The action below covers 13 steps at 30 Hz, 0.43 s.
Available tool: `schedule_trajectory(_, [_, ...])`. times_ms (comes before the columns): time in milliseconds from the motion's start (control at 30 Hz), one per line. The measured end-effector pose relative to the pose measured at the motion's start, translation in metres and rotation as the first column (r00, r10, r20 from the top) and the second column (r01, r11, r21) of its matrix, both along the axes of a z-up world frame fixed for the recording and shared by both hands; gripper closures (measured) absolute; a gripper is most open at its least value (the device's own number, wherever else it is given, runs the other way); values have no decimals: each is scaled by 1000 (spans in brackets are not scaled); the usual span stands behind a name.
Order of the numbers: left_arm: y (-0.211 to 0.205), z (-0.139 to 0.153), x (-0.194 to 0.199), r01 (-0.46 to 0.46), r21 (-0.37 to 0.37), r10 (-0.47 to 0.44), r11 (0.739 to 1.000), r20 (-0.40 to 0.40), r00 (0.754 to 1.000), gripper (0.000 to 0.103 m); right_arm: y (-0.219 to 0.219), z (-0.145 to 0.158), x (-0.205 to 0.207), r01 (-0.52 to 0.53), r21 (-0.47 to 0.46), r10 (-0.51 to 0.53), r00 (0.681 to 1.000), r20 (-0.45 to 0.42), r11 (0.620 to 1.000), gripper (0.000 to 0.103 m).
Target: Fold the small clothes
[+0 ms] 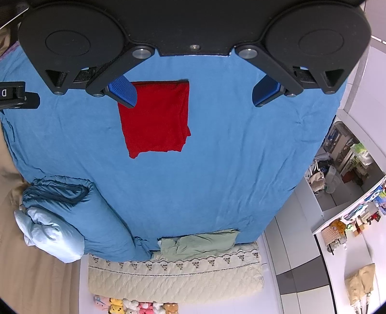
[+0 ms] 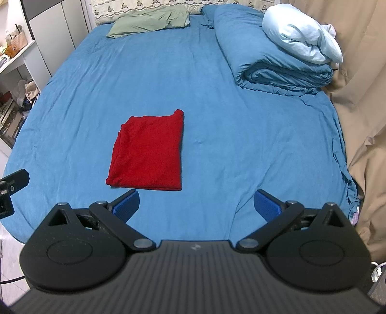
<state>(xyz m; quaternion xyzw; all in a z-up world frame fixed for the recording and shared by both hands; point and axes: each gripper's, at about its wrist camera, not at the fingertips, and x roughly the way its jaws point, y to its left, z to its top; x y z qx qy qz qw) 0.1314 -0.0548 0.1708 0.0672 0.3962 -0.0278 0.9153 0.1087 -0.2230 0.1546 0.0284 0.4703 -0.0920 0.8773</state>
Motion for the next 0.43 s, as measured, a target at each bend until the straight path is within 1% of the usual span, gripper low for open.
schedule_trajectory(200, [-2, 3, -2, 9, 0, -9, 1000, 16, 1000, 0, 1, 2, 0, 0, 6, 0, 1000, 5, 1000, 0])
schedule_trajectory(433, [3, 3, 0, -6, -12, 6, 1000, 25, 1000, 0, -3, 1, 1, -5, 10, 5, 1000, 5, 1000, 0])
